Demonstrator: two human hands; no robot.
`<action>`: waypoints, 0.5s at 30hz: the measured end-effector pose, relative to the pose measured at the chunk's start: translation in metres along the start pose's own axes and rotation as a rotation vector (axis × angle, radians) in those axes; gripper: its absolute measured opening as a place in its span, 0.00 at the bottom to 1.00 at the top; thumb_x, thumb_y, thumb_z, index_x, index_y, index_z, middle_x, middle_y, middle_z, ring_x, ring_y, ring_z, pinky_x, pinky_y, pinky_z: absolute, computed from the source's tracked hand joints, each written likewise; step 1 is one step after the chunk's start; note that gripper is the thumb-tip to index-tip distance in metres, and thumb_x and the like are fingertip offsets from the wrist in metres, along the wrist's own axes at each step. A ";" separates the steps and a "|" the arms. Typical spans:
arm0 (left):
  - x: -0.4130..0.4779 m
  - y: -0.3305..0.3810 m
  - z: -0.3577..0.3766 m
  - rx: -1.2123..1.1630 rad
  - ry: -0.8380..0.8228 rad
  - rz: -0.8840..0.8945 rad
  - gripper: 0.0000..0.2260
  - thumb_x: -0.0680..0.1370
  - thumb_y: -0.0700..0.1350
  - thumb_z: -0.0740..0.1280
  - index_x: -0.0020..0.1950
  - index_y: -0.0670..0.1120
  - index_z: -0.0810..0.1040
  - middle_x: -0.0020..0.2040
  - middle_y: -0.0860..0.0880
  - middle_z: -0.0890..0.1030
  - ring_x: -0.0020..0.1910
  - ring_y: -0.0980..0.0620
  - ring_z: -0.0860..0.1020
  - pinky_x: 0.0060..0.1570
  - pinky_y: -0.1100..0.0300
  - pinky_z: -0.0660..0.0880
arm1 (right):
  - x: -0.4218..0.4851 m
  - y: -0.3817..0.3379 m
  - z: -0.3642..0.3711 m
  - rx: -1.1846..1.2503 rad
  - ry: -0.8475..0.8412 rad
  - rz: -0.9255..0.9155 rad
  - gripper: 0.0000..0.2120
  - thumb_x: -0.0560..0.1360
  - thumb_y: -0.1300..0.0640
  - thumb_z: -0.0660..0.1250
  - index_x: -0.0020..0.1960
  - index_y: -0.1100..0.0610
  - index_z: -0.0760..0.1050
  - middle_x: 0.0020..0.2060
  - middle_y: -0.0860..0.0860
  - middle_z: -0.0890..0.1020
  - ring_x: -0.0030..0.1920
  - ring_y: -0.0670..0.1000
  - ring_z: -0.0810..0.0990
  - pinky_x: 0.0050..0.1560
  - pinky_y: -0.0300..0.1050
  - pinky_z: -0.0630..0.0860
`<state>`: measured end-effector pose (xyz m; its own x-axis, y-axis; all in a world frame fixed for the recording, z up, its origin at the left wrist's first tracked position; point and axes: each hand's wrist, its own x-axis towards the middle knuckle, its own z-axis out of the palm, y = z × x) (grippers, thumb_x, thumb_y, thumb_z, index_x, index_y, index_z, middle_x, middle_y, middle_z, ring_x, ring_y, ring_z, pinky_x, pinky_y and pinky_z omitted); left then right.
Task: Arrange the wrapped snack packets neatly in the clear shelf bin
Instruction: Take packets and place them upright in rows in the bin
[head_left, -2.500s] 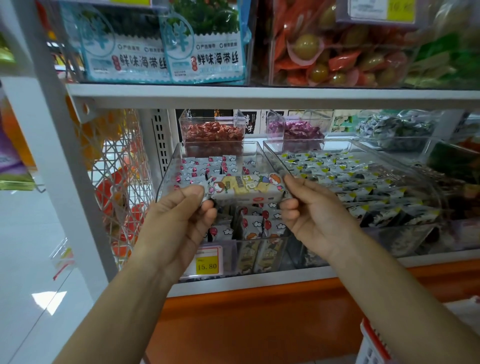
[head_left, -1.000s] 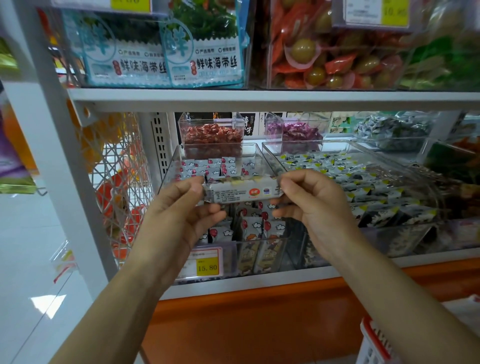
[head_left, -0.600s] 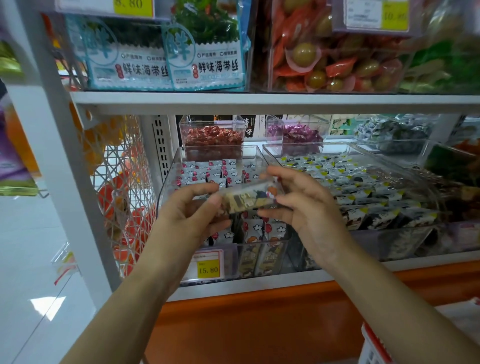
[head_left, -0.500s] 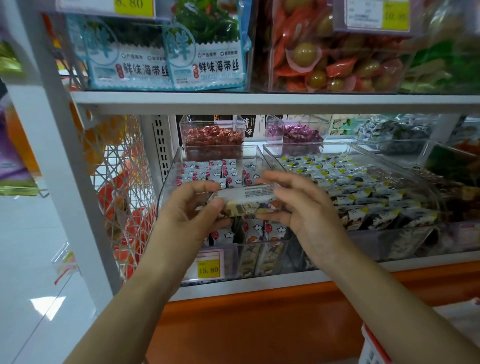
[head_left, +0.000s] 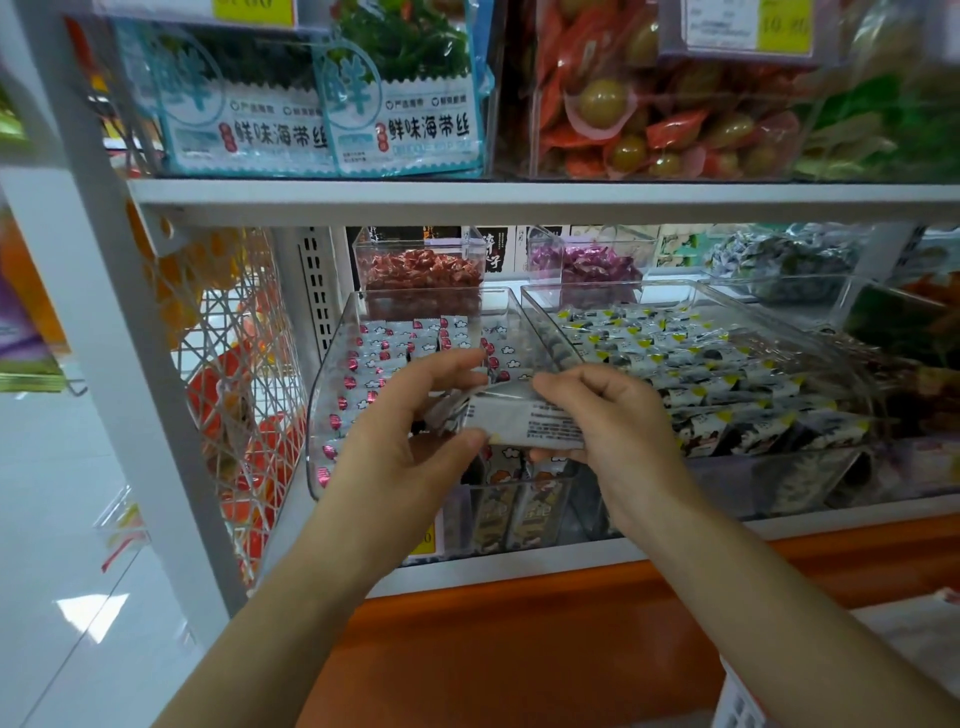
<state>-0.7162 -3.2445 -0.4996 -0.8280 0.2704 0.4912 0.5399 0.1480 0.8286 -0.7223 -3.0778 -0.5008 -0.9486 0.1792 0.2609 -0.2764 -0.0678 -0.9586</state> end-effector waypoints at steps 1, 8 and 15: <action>0.000 -0.001 0.000 0.009 0.002 0.007 0.22 0.76 0.36 0.66 0.60 0.62 0.72 0.55 0.65 0.76 0.59 0.64 0.74 0.54 0.62 0.77 | 0.000 0.001 0.000 -0.007 0.003 -0.005 0.10 0.74 0.61 0.68 0.34 0.59 0.78 0.28 0.48 0.81 0.30 0.49 0.81 0.28 0.42 0.79; 0.010 -0.006 -0.006 -0.004 0.215 -0.034 0.14 0.78 0.41 0.63 0.59 0.58 0.73 0.57 0.56 0.78 0.50 0.59 0.80 0.46 0.69 0.76 | 0.009 -0.001 -0.007 0.061 -0.198 -0.074 0.14 0.70 0.61 0.70 0.55 0.56 0.79 0.48 0.57 0.81 0.45 0.53 0.84 0.46 0.44 0.81; 0.027 -0.018 -0.022 0.576 0.255 0.033 0.16 0.79 0.45 0.61 0.68 0.49 0.71 0.64 0.49 0.75 0.62 0.55 0.70 0.59 0.60 0.65 | 0.015 -0.002 -0.012 -0.186 0.101 -0.238 0.08 0.74 0.56 0.68 0.53 0.51 0.77 0.42 0.49 0.77 0.41 0.45 0.82 0.34 0.39 0.81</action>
<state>-0.7510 -3.2608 -0.4952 -0.7813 0.0588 0.6213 0.5018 0.6511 0.5694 -0.7342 -3.0634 -0.4965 -0.8381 0.2656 0.4764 -0.4469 0.1664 -0.8790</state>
